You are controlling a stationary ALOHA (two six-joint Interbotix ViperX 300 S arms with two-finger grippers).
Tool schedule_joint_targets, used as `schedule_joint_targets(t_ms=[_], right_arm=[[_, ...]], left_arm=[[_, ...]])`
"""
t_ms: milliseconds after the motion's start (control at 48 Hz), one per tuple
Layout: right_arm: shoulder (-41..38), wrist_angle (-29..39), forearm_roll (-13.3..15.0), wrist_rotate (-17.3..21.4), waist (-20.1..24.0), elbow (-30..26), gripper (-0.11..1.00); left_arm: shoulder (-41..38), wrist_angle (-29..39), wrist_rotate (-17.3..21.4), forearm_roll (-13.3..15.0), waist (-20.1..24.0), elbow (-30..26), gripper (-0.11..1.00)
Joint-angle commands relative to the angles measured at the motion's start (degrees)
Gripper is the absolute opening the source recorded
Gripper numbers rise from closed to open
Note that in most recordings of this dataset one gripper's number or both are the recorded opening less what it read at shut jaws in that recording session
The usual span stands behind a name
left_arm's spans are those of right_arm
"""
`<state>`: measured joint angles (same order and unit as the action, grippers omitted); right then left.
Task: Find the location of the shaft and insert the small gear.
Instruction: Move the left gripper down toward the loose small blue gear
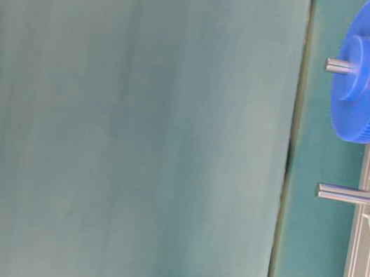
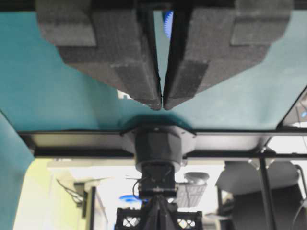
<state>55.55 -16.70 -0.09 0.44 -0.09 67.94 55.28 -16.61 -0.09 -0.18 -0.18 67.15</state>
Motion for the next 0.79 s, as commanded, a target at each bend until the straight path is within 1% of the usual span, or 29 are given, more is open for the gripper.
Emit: schedule_joint_targets(t_ms=[0, 63, 125, 167, 292, 375, 459, 542, 667, 771], right_arm=[[-0.79, 0.0, -0.26, 0.09, 0.0, -1.49, 0.16], [-1.05, 3.08, -1.67, 0.35, -0.09, -1.93, 0.16], [-1.41, 7.82, -2.29, 0.88, -0.09, -2.64, 0.09], [-1.67, 11.34, -2.29, 1.41, -0.09, -3.34, 0.06], [-2.99, 22.24, -2.29, 2.64, -0.18, -6.24, 0.06], [-4.57, 28.13, -2.2, 2.64, -0.18, -7.56, 0.06], [-6.33, 30.76, -2.2, 2.81, -0.18, -8.09, 0.06], [-7.91, 31.82, -2.2, 2.81, -0.26, -8.09, 0.06], [-10.02, 32.52, -2.2, 2.81, -0.35, -8.0, 0.06], [-11.34, 33.22, -2.2, 3.16, -0.7, -7.73, 0.06]], left_arm=[[-2.55, 1.05, -0.7, -0.62, 0.18, -2.2, 0.11], [-4.66, 2.37, -1.58, -0.62, -0.09, -3.43, 0.11], [-6.68, 3.69, -2.46, -0.62, -0.7, -4.57, 0.03], [-8.09, 4.31, -2.9, -0.62, -1.49, -5.27, 0.0], [-12.39, 6.77, -3.87, -0.62, -3.43, -7.65, 0.0], [-15.64, 9.76, -4.57, -0.62, -4.57, -9.58, 0.0], [-19.25, 14.06, -5.54, -0.7, -5.19, -11.95, 0.0], [-23.03, 17.4, -6.15, -0.62, -5.45, -14.68, 0.0], [-28.74, 18.54, -5.98, -0.7, -5.8, -17.84, 0.01], [-32.87, 18.54, -5.98, -0.7, -5.89, -19.42, 0.05]])
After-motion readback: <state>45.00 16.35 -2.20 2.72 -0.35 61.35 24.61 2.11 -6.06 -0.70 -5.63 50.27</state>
